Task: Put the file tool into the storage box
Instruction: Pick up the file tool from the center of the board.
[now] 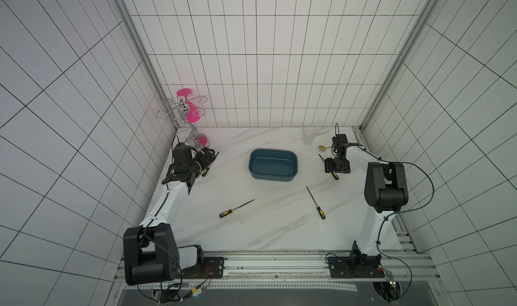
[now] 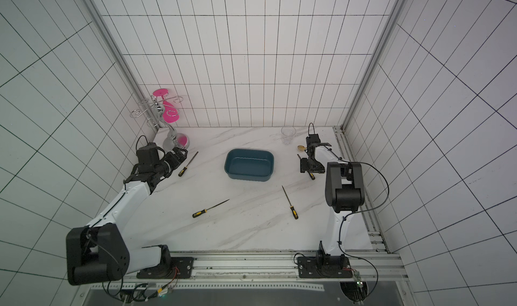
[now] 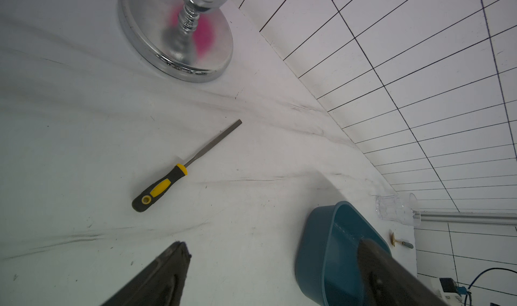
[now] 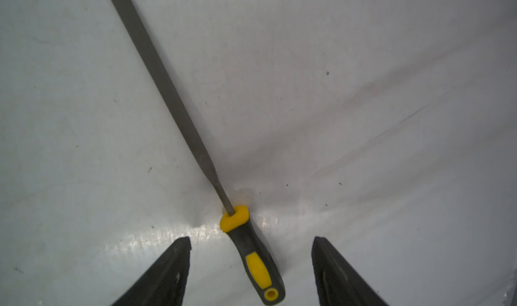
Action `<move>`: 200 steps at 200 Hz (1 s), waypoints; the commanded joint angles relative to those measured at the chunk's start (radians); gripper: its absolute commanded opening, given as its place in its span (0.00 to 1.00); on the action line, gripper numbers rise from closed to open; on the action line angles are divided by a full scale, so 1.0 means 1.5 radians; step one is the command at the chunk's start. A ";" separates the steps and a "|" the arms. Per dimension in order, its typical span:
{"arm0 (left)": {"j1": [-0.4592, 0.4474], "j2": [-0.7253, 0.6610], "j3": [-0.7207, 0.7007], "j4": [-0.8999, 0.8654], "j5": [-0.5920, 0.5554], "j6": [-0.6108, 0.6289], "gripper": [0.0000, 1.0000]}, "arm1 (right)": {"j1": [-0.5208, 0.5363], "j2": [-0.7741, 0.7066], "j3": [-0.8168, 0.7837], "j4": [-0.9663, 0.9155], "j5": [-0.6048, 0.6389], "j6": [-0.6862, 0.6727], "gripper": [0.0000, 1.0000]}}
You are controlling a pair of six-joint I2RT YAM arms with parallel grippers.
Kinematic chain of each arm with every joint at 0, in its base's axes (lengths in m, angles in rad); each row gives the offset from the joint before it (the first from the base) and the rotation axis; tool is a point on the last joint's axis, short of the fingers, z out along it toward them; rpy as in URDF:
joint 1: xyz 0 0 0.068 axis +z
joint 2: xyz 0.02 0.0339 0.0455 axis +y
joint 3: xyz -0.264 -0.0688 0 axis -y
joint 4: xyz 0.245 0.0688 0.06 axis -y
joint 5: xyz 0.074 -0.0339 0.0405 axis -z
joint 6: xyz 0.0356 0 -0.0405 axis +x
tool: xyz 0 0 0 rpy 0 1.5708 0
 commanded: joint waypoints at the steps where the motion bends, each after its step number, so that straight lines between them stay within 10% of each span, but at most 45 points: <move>1: -0.001 -0.026 -0.005 0.014 0.014 0.003 0.98 | -0.020 0.003 0.005 -0.021 -0.037 -0.014 0.72; 200: 0.000 -0.077 -0.003 -0.014 -0.001 -0.013 0.98 | 0.004 0.036 -0.017 -0.026 0.001 -0.020 0.57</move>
